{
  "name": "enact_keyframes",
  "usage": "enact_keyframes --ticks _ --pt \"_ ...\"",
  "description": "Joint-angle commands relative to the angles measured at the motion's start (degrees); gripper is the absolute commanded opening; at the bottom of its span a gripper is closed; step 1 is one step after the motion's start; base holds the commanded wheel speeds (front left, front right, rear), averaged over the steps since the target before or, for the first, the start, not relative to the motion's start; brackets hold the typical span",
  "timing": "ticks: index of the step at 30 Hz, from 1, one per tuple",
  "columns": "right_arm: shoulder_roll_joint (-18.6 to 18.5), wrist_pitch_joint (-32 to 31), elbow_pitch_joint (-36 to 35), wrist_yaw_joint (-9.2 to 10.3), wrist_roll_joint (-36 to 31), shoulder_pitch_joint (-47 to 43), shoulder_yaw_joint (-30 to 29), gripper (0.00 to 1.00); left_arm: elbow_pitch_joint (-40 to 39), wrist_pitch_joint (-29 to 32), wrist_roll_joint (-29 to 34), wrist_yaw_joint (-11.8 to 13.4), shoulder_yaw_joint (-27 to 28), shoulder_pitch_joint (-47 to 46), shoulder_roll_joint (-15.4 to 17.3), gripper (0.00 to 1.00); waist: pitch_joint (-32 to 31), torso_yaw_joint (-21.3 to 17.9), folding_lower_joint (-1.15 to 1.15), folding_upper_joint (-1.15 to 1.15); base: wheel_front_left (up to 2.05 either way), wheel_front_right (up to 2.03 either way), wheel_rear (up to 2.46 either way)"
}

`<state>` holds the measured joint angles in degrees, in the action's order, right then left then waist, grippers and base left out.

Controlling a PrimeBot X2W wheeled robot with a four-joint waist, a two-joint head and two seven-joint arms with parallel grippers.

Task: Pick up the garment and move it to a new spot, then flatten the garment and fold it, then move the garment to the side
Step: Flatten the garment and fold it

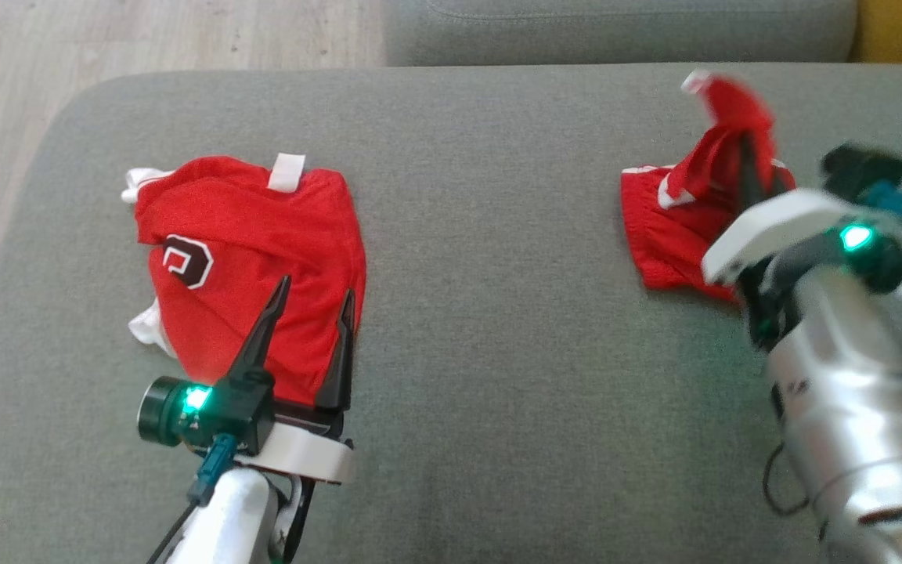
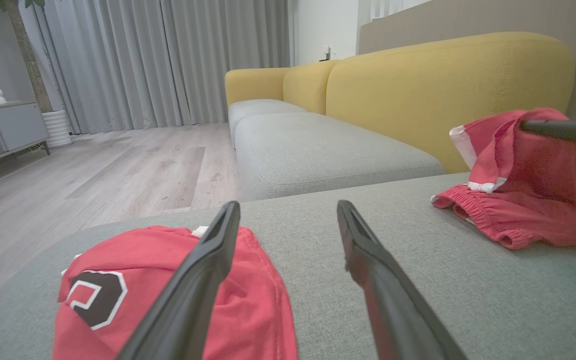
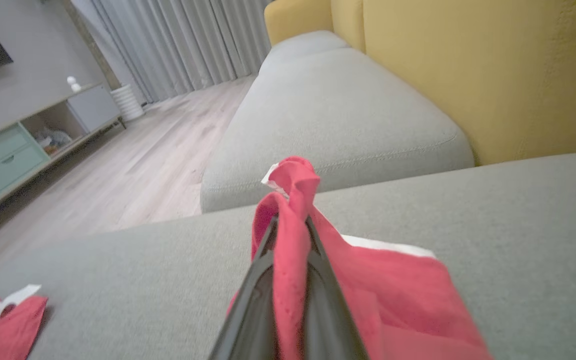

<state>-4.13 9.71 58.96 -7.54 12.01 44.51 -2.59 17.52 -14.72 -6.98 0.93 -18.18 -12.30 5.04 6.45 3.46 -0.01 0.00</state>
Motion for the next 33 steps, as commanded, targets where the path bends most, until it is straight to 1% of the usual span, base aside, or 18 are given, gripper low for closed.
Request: enact_keyframes --ticks 1,5,10,11,12,17,18,20,24,25,27,30,33 --pt "1.1 -0.3 -1.9 0.05 0.9 -0.5 4.0 0.00 -1.5 -0.3 0.6 -0.2 2.3 -1.0 0.3 1.00 -0.4 0.5 0.01 0.00 0.00 0.00 0.00" --pt "1.2 -0.8 -1.4 0.05 2.2 -3.4 9.8 0.00 -1.5 -0.3 0.3 -0.2 2.4 -1.0 0.1 1.00 -0.8 1.1 0.01 0.00 0.00 0.00 0.00" --pt "1.1 -0.6 -0.2 0.05 2.3 -5.8 13.9 0.00 -1.3 -0.3 0.1 -0.4 2.9 -1.1 0.1 1.00 -1.1 1.2 0.01 0.00 0.00 0.00 0.00" --pt "1.0 -0.1 -0.1 0.05 2.0 -6.1 14.7 0.85 -1.3 -0.3 0.0 -0.3 3.0 -1.1 0.1 1.00 -1.2 1.0 0.01 0.00 0.00 0.00 0.00" --pt "1.0 0.2 0.1 0.05 2.2 -6.4 15.4 1.00 -1.3 -0.3 0.1 -0.3 3.2 -1.0 0.2 1.00 -1.3 0.8 0.01 0.00 0.00 0.00 0.00" --pt "1.1 2.3 -0.7 0.05 4.5 -7.1 17.1 1.00 -1.3 -0.3 0.0 -0.2 3.6 -0.5 0.2 1.00 -1.5 -0.3 0.01 0.00 0.00 0.00 0.00" --pt "1.2 3.4 -1.5 0.05 5.7 -7.4 17.0 1.00 -1.4 -0.3 0.0 -0.2 3.6 -0.3 0.2 1.00 -1.7 -1.1 0.01 0.00 0.00 0.00 0.00" --pt "1.2 3.9 -2.1 0.05 6.0 -7.6 16.8 1.00 -1.4 -0.3 0.0 -0.2 3.6 -0.3 0.2 1.00 -1.9 -1.5 0.01 0.00 0.00 0.00 0.00" --pt "0.6 5.1 -6.0 0.05 5.1 -9.3 14.6 1.00 -1.7 -0.3 0.0 -0.2 4.0 -0.1 0.2 1.00 -2.6 -3.3 0.01 0.00 0.00 0.00 0.00" --pt "0.3 5.2 -7.6 0.05 4.1 -10.1 13.7 1.00 -1.9 -0.3 0.0 -0.2 4.1 0.0 0.2 1.00 -2.7 -3.9 0.01 0.00 0.00 0.00 0.00" --pt "-0.1 5.2 -13.0 0.05 2.0 -12.5 10.3 1.00 -2.2 -0.3 -0.1 -0.1 4.4 0.2 0.3 1.00 -2.9 -5.1 0.01 0.00 0.00 0.00 0.00" --pt "0.3 5.3 -21.9 0.05 -2.0 -18.1 4.7 1.00 -2.5 -0.3 -0.2 -0.1 4.7 0.5 0.2 1.00 -3.0 -6.8 0.01 0.00 0.00 0.00 0.00" --pt "0.9 5.3 -30.3 0.05 -5.8 -24.0 1.2 1.00 -2.8 -0.3 -0.1 0.0 5.0 0.7 0.1 1.00 -2.9 -8.2 0.01 0.00 0.00 0.00 0.00"
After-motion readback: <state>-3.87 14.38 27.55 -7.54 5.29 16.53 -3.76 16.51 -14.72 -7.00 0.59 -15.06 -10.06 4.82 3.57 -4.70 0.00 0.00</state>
